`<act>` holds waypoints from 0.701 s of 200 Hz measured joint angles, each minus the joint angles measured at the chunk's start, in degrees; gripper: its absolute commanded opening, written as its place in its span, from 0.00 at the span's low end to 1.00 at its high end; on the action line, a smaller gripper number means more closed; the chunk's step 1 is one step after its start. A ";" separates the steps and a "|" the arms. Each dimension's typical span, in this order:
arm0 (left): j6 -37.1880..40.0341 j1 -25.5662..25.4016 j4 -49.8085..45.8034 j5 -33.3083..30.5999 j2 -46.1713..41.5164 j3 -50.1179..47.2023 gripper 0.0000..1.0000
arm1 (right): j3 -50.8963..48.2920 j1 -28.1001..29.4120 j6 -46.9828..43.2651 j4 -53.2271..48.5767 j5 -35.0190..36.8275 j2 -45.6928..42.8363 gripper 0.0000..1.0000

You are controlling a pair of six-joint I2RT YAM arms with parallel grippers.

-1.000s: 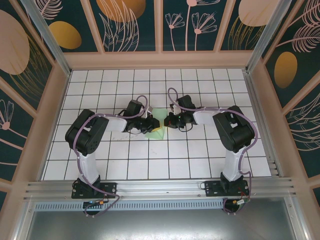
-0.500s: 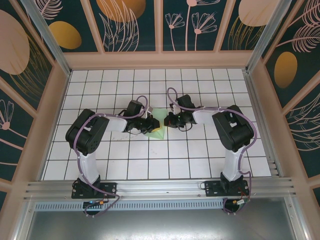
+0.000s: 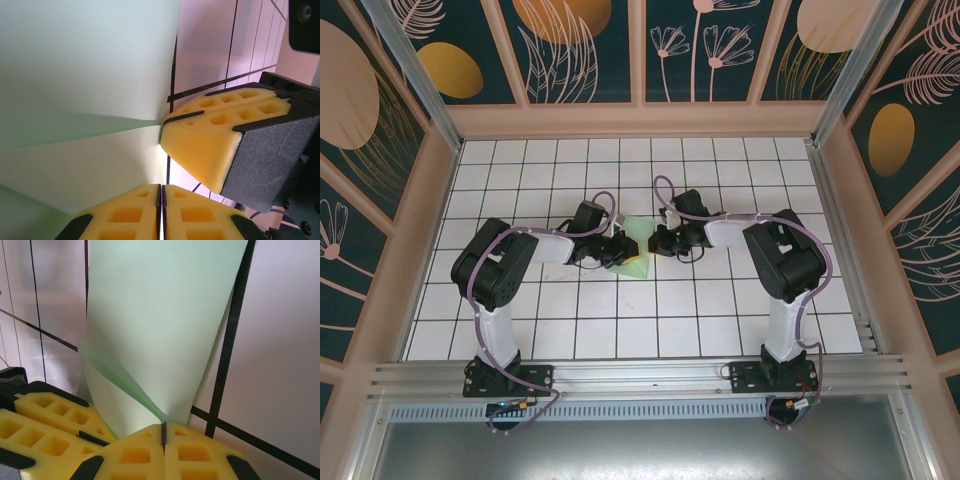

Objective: Fold a paper plane with a square sheet of paper (pick it up from the middle)

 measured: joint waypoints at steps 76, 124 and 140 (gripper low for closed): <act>0.09 0.00 -0.09 0.00 0.04 0.00 0.13 | 0.55 0.00 -0.22 -0.42 -0.02 0.76 0.00; 0.09 0.00 -0.09 -0.11 0.46 0.00 0.13 | 0.66 0.00 -0.24 -0.44 -0.02 0.92 0.00; 0.09 0.00 -0.17 -0.13 0.50 0.00 0.13 | 0.74 0.00 -0.39 -0.59 -0.02 0.92 0.00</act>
